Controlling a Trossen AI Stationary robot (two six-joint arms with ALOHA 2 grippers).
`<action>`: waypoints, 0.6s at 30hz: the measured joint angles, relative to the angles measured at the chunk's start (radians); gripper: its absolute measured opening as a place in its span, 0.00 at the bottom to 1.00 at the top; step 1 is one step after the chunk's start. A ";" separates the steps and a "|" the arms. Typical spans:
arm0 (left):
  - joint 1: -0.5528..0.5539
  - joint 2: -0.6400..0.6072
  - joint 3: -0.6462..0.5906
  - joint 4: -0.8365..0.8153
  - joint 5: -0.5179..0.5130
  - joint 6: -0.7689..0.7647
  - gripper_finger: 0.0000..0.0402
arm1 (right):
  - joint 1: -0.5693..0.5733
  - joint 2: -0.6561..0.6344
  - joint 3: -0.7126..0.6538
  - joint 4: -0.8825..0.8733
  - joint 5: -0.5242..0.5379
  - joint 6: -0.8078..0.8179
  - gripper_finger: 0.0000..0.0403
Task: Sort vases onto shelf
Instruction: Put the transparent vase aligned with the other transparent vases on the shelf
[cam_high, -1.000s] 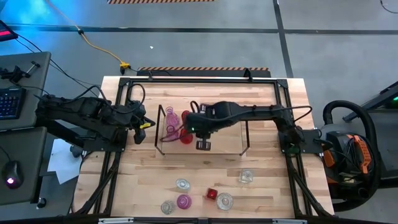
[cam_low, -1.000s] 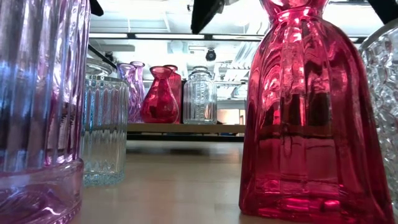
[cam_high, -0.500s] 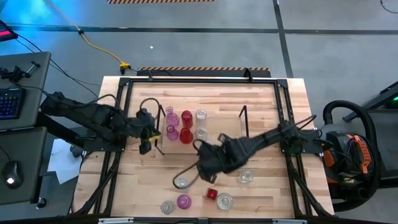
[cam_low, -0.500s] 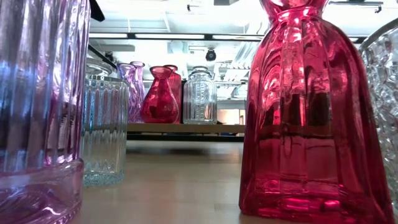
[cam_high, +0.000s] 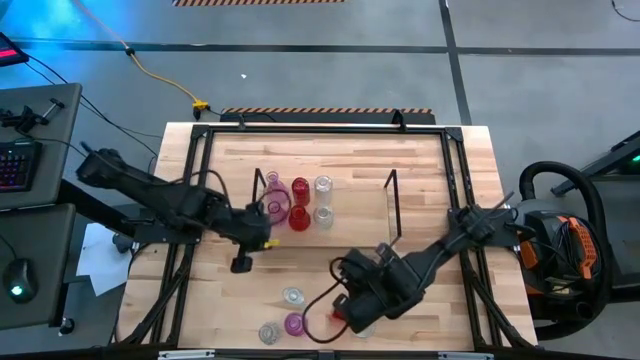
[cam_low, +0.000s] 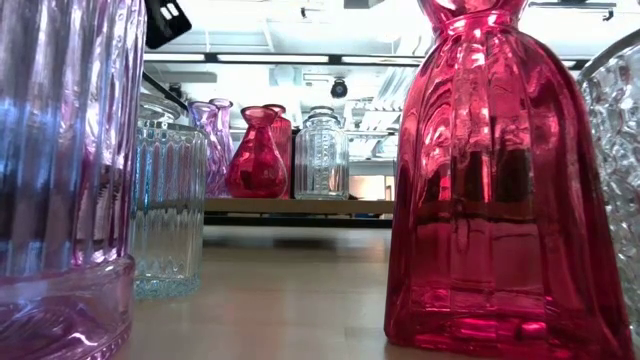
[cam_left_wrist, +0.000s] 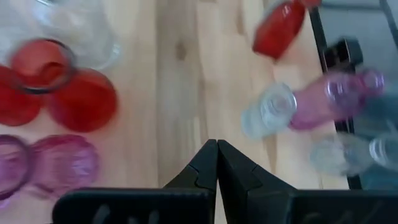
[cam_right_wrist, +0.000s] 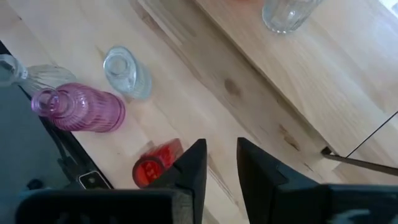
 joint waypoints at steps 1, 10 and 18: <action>-0.008 0.010 0.000 0.000 0.010 0.017 0.00 | 0.006 0.000 0.000 0.000 0.011 0.000 0.17; -0.057 0.084 0.000 0.130 0.012 0.032 0.00 | 0.031 -0.001 -0.046 0.001 0.068 -0.099 0.17; -0.100 0.106 0.099 0.154 -0.051 -0.097 0.00 | 0.026 -0.001 -0.138 0.000 0.080 -0.221 0.17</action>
